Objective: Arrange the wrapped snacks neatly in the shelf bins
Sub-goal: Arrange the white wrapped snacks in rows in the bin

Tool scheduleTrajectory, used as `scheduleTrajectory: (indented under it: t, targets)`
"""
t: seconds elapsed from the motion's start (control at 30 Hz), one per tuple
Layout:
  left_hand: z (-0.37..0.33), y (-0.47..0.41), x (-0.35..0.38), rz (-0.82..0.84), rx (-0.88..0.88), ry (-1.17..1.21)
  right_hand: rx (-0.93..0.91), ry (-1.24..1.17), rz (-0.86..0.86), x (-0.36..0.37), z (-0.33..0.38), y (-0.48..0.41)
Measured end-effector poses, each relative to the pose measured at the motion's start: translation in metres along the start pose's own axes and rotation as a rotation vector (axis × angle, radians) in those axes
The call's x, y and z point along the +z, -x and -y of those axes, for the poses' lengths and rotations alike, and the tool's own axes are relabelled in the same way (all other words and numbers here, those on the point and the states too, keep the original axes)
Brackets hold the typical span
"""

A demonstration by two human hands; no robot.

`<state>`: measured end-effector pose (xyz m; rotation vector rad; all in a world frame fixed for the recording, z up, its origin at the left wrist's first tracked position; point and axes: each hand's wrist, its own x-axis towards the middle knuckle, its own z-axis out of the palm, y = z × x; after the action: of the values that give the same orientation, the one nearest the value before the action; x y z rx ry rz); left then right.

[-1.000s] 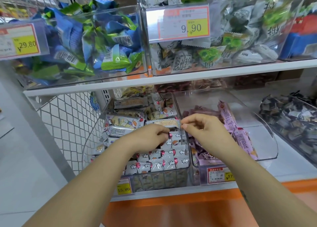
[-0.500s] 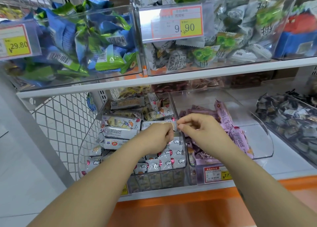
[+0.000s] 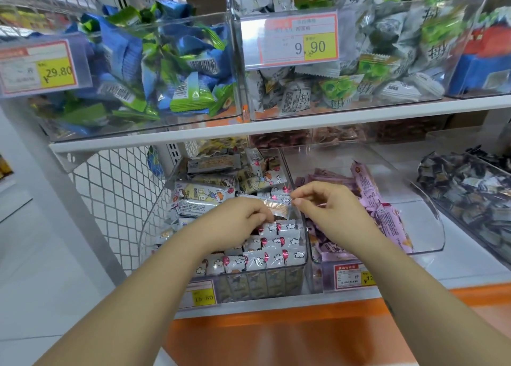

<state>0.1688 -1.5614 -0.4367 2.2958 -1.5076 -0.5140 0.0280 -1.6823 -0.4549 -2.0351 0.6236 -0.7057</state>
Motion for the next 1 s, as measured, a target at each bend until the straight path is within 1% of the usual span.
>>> scheduleTrajectory:
  t: [0.07,0.17,0.3,0.37,0.43,0.53,0.63,0.77,0.87,1.0]
  targets:
    - [0.009,0.019,-0.005,-0.093,-0.011,0.034,-0.032,0.063,-0.020,0.003,0.002,0.002]
    - [0.026,0.050,-0.007,-0.259,-0.029,0.150,-0.099,0.197,-0.029,0.007,0.007,0.007]
    - [0.054,0.086,-0.008,-0.468,-0.069,0.105,-0.168,0.307,-0.019,0.019,0.022,0.015]
    - [0.069,0.097,-0.007,-0.561,-0.091,0.091,-0.209,0.310,0.055,0.029,0.033,0.018]
    - [0.081,0.104,-0.004,-0.608,-0.091,0.041,-0.251,0.314,0.167,0.042,0.042,0.019]
    - [0.094,0.107,0.003,-0.691,0.056,-0.115,-0.311,0.453,0.332,0.064,0.051,0.011]
    - [0.109,0.107,0.011,-0.722,0.164,-0.195,-0.329,0.575,0.489,0.085,0.061,-0.002]
    - [0.127,0.102,0.017,-0.723,0.183,-0.168,-0.331,0.752,0.658,0.106,0.069,-0.025]
    - [0.128,0.095,0.016,-0.745,0.179,-0.168,-0.303,0.797,0.726,0.115,0.075,-0.038]
    - [0.132,0.087,0.015,-0.758,0.173,-0.153,-0.323,0.893,0.767,0.122,0.082,-0.047]
